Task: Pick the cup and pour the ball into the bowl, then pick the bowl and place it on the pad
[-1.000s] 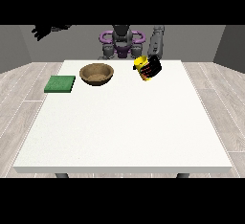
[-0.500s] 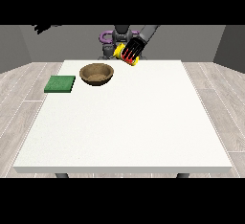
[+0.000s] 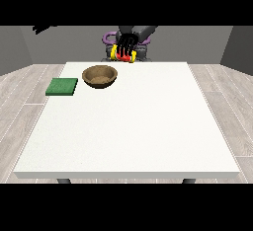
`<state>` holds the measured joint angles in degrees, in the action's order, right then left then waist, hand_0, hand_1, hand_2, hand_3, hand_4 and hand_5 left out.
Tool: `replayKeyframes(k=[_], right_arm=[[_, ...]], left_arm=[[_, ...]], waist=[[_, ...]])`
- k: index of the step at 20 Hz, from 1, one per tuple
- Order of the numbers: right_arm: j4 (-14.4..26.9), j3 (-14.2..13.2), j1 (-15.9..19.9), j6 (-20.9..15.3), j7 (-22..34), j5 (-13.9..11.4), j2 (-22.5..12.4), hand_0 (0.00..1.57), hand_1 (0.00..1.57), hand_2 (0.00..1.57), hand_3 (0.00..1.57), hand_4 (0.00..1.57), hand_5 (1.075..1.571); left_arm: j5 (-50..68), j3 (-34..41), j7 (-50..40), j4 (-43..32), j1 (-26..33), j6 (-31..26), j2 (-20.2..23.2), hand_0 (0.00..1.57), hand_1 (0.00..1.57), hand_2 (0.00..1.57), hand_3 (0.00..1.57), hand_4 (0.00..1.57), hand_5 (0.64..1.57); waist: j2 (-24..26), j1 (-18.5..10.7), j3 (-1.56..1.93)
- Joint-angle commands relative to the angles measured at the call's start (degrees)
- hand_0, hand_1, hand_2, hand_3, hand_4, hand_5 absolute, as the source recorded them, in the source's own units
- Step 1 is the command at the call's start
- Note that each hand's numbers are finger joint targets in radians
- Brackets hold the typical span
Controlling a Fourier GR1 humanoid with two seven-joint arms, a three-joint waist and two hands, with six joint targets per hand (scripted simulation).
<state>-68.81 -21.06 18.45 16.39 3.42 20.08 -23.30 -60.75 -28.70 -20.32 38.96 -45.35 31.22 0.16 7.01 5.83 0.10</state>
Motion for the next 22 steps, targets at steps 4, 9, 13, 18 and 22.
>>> replayKeyframes(k=[4,9,13,18,22], right_arm=[[-0.6,0.7,-1.7,1.3,-1.6,-0.1,0.8,0.0,0.0,0.0,0.24,0.45,1.57],[3.1,-3.0,-0.4,0.4,-1.9,1.1,-2.2,0.0,0.0,0.0,0.35,0.43,1.57],[-0.5,0.2,-1.8,0.3,-0.6,0.8,1.1,0.0,0.0,0.0,0.42,0.44,1.57],[-0.3,0.1,0.5,0.8,-1.6,1.3,0.5,0.0,0.0,0.0,0.37,0.45,1.57],[2.3,-1.9,0.3,0.9,-3.5,1.8,-0.6,0.0,0.0,0.0,0.3,0.47,1.57]], left_arm=[[-9.8,-4.1,-9.5,-1.4,-4.0,-7.0,-0.1,0.0,0.0,1.57,1.43,0.87,1.559],[-15.0,-4.4,-8.8,1.3,-4.4,-7.5,1.6,0.25,0.25,1.57,1.45,0.66,1.534],[-16.7,-3.4,-7.0,0.2,-5.1,-11.2,3.5,0.86,0.86,1.57,1.56,0.54,1.539],[-20.7,-6.7,-9.3,1.9,-5.6,-16.5,-0.1,0.0,0.0,0.92,1.54,0.65,1.562],[-20.1,-3.9,-1.9,4.5,-7.7,-20.9,1.7,0.0,0.0,1.23,1.57,0.92,1.57]], waist=[[0.2,0.5,-0.08],[-2.6,-3.9,-0.08],[-2.5,-0.7,-0.11],[-4.0,0.3,-0.09],[-4.2,-2.7,-0.08]])
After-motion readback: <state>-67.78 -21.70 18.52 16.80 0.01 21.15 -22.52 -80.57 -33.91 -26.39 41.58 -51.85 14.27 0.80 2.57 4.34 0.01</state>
